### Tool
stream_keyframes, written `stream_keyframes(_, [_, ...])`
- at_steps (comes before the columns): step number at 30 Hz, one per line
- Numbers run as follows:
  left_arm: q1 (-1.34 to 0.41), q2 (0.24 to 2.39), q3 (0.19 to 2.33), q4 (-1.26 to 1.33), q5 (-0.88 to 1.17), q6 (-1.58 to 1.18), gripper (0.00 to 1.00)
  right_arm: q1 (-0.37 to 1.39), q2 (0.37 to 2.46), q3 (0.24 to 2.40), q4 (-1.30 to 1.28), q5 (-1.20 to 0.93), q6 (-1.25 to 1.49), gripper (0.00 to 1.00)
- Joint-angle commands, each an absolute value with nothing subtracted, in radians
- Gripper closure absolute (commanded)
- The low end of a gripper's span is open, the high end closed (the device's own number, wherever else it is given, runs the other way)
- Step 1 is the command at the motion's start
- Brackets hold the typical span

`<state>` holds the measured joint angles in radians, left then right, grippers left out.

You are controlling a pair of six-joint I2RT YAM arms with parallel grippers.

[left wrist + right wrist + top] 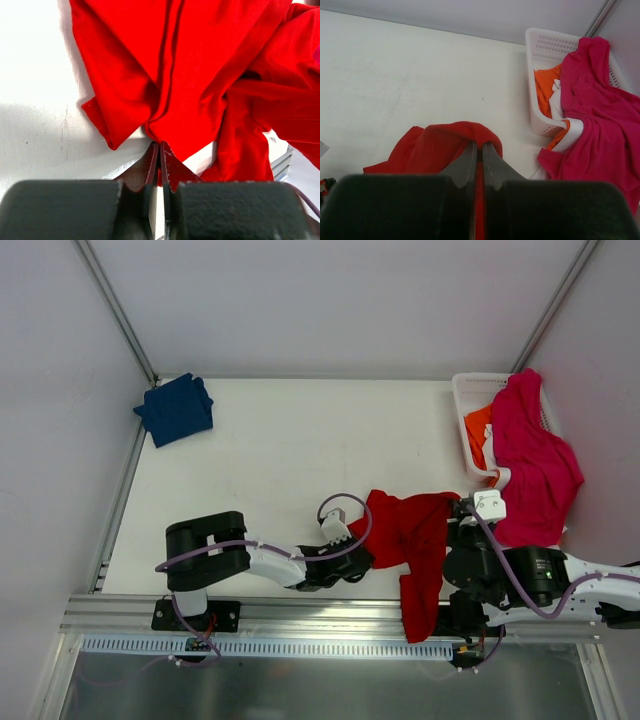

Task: Fold and stack the t-shirts
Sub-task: Flatten the tshirt out

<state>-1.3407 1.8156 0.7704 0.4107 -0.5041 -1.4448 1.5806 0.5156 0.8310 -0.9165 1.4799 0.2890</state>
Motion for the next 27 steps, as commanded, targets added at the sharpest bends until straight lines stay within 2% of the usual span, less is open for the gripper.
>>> stream_keyframes(1, [-1.331,1.842,0.782,0.341,-0.494,-1.385,1.00,1.578,0.523,0.819,-0.920,1.543,0.316,1.00])
stream_keyframes(7, [-1.331,1.717,0.796,0.217,-0.563,-1.243,1.00,1.580,0.537,0.815,-0.920,1.525,0.331,1.00])
stream_keyframes(15, [-1.331,1.248,0.876,-0.134,-0.705,-0.749,1.00,1.582,0.647,0.923,-0.965,1.483,0.336,1.00])
stream_keyframes(19, [-1.331,0.961,1.032,-0.331,-0.755,-0.556,1.00,1.594,0.687,0.992,-0.982,1.483,0.301,0.99])
stream_keyframes(22, [-1.331,0.856,1.191,-0.492,-0.796,-0.460,1.00,1.600,0.701,1.037,-0.957,1.480,0.255,1.00])
stream_keyframes(27, [-1.331,0.790,1.385,-0.646,-0.935,-0.309,1.00,1.611,0.692,1.083,-0.813,1.477,0.009,1.00])
